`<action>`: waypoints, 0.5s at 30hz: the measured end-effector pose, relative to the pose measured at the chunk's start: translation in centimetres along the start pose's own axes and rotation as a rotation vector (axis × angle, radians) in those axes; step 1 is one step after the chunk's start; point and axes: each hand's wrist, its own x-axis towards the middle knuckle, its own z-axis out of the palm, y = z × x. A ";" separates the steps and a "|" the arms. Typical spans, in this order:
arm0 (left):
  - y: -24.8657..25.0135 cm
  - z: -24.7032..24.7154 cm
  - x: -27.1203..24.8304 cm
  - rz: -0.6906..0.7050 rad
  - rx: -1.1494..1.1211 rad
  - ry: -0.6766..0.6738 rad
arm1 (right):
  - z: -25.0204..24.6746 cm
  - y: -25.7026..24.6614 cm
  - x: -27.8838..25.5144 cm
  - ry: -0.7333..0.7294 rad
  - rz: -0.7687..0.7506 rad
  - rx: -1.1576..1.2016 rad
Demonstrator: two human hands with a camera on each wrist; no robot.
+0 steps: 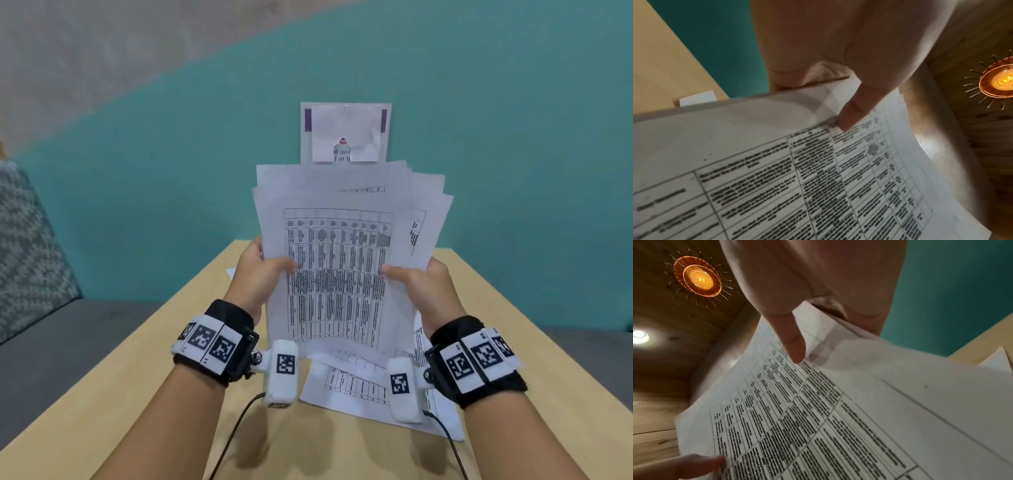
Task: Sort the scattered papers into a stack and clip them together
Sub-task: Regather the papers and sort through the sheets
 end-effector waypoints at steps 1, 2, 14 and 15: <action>-0.1 0.0 0.0 -0.013 0.011 -0.001 | -0.1 0.2 0.0 -0.007 0.018 -0.009; -0.1 0.0 -0.1 -0.018 0.021 0.000 | -0.2 0.4 0.1 -0.013 0.034 -0.021; 1.5 -1.7 0.8 0.034 -0.232 0.311 | -0.2 0.7 0.1 0.087 0.014 -0.127; 1.8 -1.8 0.8 0.025 -0.295 0.327 | 0.0 0.7 0.1 0.082 0.052 -0.076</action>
